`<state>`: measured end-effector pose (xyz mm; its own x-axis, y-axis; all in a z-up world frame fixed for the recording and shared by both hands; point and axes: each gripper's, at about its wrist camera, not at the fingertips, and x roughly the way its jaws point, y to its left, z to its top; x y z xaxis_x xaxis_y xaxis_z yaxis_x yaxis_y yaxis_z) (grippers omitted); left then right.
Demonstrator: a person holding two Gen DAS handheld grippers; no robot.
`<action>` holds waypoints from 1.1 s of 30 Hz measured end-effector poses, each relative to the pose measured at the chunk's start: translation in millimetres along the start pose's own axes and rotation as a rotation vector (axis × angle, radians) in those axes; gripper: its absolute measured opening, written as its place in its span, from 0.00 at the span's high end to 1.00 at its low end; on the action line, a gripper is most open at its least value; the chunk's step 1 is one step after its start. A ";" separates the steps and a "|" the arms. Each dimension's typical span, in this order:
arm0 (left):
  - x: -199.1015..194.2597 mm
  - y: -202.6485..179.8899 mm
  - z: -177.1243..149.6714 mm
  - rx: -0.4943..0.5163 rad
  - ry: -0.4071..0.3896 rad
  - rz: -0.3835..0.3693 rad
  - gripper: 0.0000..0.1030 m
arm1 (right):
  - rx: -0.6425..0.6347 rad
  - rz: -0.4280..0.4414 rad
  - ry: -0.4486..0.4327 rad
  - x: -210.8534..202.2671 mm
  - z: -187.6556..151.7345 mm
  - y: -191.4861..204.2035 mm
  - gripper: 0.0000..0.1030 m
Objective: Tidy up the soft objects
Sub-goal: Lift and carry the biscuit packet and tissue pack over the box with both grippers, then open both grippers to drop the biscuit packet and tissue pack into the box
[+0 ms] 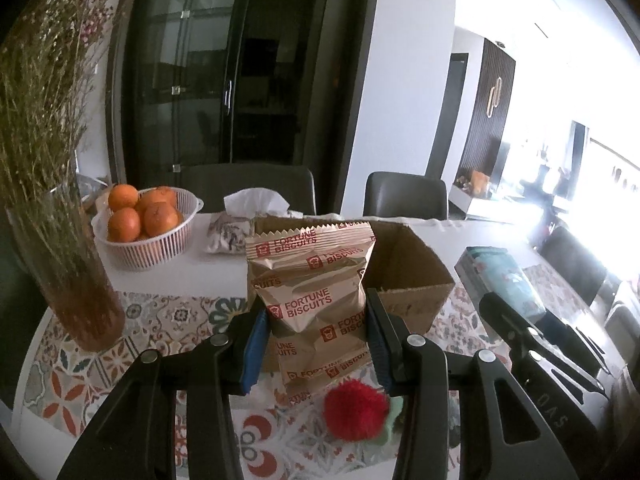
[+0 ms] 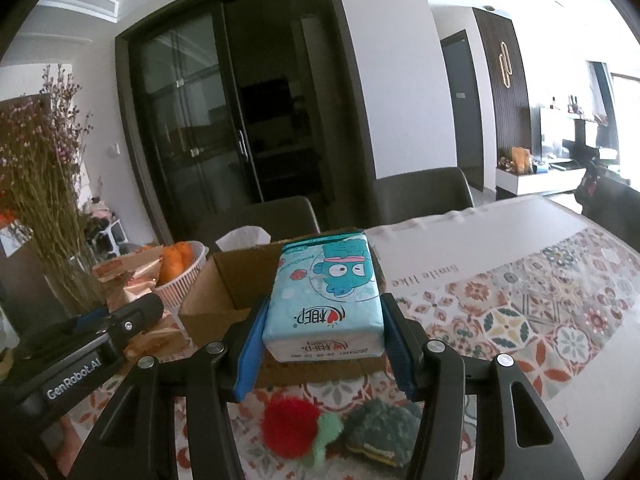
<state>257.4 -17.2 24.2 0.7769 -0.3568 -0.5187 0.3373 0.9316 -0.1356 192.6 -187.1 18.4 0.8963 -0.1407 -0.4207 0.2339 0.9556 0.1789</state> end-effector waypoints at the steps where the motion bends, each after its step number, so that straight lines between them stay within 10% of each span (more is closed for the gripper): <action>1: 1.2 0.3 1.3 0.000 -0.002 0.002 0.57 | -0.002 0.003 -0.001 1.2 2.1 0.7 0.47; 33: 95.2 -1.1 43.6 0.069 0.072 0.013 0.57 | -0.091 0.037 0.089 102.3 51.5 -4.1 0.47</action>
<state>354.2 -55.2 11.9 0.7420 -0.3362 -0.5800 0.3650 0.9283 -0.0712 302.7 -218.7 20.4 0.8659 -0.0851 -0.4929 0.1624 0.9799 0.1162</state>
